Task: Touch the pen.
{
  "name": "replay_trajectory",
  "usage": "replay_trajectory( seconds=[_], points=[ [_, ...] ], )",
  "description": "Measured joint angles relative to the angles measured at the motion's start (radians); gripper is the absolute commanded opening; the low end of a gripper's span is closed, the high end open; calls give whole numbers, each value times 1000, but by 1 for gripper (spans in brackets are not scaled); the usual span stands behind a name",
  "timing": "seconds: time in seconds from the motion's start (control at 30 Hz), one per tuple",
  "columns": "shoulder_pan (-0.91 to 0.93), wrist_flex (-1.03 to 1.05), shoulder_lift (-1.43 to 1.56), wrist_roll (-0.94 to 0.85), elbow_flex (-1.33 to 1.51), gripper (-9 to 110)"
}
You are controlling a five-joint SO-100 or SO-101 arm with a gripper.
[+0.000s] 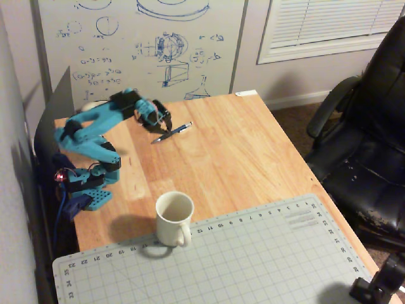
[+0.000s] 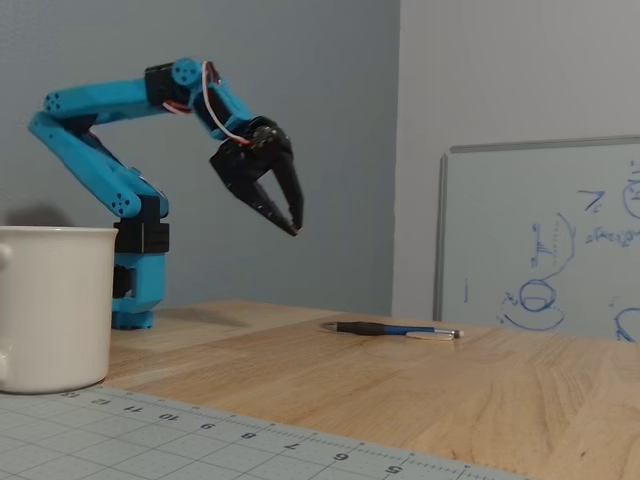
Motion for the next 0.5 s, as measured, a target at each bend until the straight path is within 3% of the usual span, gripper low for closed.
replay_trajectory(
  seconds=[0.5],
  points=[
    [-103, 0, -586, 0, -403, 1]
  ],
)
